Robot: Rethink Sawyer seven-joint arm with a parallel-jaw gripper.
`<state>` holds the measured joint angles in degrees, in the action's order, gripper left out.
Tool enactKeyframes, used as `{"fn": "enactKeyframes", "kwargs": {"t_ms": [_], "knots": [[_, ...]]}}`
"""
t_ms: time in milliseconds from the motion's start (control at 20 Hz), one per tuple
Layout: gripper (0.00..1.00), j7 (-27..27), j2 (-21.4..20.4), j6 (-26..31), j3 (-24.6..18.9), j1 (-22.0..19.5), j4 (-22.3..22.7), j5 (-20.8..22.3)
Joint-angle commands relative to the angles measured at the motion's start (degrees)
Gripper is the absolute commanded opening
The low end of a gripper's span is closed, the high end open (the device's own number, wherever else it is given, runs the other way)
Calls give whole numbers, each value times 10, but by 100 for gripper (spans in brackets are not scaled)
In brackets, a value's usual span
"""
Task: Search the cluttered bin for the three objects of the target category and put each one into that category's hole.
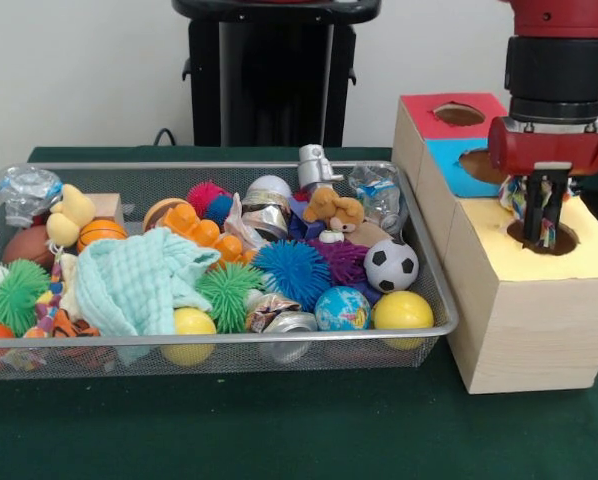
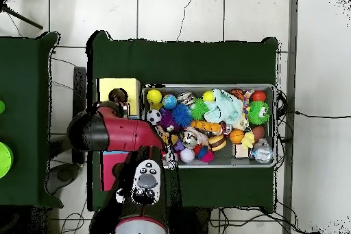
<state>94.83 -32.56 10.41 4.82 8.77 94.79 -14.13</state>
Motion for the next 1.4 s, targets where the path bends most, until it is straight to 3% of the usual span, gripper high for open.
{"fn": "enactKeyframes", "kwargs": {"t_ms": [50, 200, 450, 750, 1050, 1400], "knots": [[0, 114, 92, 14, -43, -11, 70, 0], [0, 94, 131, -10, -55, -19, 24, 3], [0, 77, 164, -33, -51, -17, -30, 8], [0, 51, 208, -58, -82, -44, -86, 28], [0, 4, 262, -99, -168, -116, -132, 94], [0, -39, 316, -73, -273, -199, -169, 187]]}}
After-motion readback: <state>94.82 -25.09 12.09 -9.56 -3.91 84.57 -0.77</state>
